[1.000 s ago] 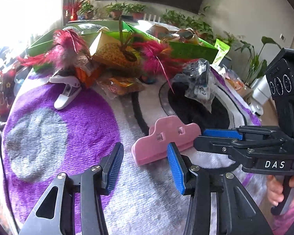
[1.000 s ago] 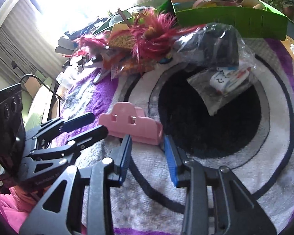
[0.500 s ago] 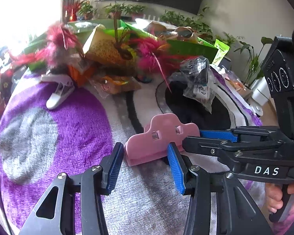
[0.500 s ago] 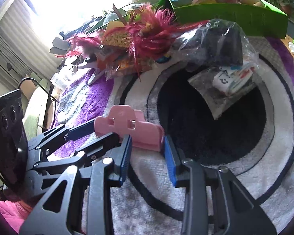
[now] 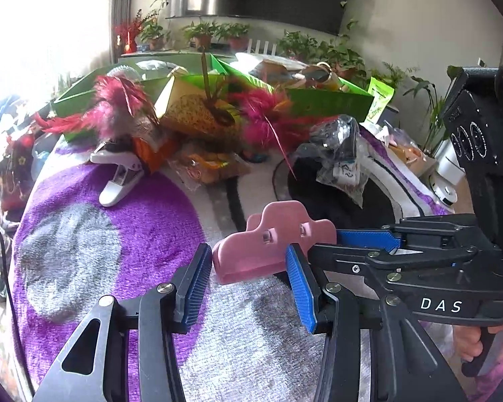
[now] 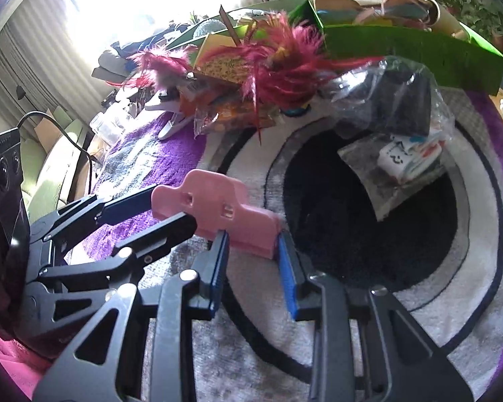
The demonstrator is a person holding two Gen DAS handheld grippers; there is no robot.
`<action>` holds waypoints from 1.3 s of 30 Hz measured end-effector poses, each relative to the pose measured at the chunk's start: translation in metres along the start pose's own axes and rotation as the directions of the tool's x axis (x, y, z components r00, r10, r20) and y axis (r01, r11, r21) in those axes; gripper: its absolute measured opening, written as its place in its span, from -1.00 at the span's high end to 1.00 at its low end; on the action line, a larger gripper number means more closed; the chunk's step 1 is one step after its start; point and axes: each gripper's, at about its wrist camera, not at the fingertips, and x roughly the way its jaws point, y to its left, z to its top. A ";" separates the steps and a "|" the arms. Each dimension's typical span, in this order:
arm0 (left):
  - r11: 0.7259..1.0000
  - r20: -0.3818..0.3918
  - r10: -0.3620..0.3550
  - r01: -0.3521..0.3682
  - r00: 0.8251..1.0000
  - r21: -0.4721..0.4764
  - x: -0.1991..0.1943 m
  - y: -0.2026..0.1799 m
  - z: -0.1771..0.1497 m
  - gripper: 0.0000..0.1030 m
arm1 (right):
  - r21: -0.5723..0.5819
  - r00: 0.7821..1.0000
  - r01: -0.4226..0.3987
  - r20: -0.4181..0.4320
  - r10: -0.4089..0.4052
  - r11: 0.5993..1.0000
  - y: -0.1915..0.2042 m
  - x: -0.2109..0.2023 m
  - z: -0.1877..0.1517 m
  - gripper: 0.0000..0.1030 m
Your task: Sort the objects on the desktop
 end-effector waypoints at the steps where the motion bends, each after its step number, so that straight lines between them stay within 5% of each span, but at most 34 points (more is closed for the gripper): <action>1: 1.000 0.004 0.001 -0.001 1.000 -0.001 -0.002 0.000 0.000 0.10 | -0.003 1.000 0.002 0.008 -0.002 1.000 0.001 -0.001 0.001 0.42; 7: 1.000 0.017 -0.008 0.008 1.000 -0.018 -0.007 0.005 0.004 0.10 | -0.020 0.993 0.035 0.112 -0.033 0.999 0.010 -0.013 0.011 0.42; 39: 0.999 0.158 0.052 -0.054 0.986 0.005 -0.031 0.024 0.054 0.10 | -0.077 0.981 0.027 0.194 -0.011 0.997 0.032 -0.025 0.061 0.43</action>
